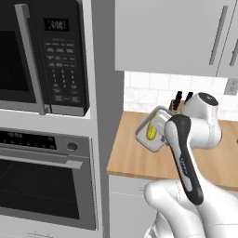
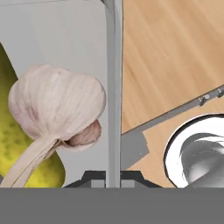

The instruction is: Take the meat container that has the chicken drumstick and place it on the second highest rack of the freezer. Then take the vegetable container that has the cucumber and garlic and place it on the highest rack of the freezer.

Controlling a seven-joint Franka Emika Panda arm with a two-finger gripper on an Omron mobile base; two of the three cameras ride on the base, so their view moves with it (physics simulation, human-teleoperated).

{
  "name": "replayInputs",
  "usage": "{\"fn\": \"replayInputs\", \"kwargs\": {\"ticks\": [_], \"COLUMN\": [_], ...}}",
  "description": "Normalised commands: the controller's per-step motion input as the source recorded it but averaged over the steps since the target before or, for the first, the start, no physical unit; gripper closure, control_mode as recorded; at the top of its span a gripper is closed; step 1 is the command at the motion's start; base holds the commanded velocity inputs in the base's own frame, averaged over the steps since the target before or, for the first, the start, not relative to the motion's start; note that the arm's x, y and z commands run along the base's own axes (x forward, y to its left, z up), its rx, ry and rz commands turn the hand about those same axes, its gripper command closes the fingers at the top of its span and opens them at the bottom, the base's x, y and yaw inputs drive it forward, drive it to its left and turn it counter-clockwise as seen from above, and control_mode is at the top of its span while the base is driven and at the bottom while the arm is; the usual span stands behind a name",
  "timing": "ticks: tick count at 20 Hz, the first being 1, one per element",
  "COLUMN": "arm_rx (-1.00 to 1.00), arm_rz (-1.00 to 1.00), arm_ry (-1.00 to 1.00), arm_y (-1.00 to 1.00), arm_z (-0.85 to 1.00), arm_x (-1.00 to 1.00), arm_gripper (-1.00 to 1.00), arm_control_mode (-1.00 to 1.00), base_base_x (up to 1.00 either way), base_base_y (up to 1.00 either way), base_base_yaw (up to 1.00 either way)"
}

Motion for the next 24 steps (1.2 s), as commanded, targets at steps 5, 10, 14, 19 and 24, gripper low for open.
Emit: {"fn": "replayInputs", "kwargs": {"ticks": [5, 10, 14, 19, 24], "arm_rx": [0.00, -0.02, -0.01, 0.00, 0.00], "arm_rz": [0.00, 0.00, 0.00, 0.00, 0.00], "arm_ry": [0.00, -0.03, -0.07, 0.00, 0.00], "arm_y": [-0.02, 0.00, 0.00, 0.00, 0.00], "arm_z": [0.96, 0.49, 0.04, 0.00, 0.00], "arm_x": [-0.60, -0.42, -0.49, 0.00, 0.00], "arm_gripper": [1.00, 1.00, 1.00, 1.00, 1.00], "arm_control_mode": [-1.00, -1.00, 1.00, 1.00, 1.00], "base_base_x": [0.00, 0.00, -0.50, -1.00, -0.67], "base_base_y": [0.00, 0.00, 0.00, 0.31, 1.00], "base_base_yaw": [0.00, 0.00, 0.00, 0.09, 0.25]}}
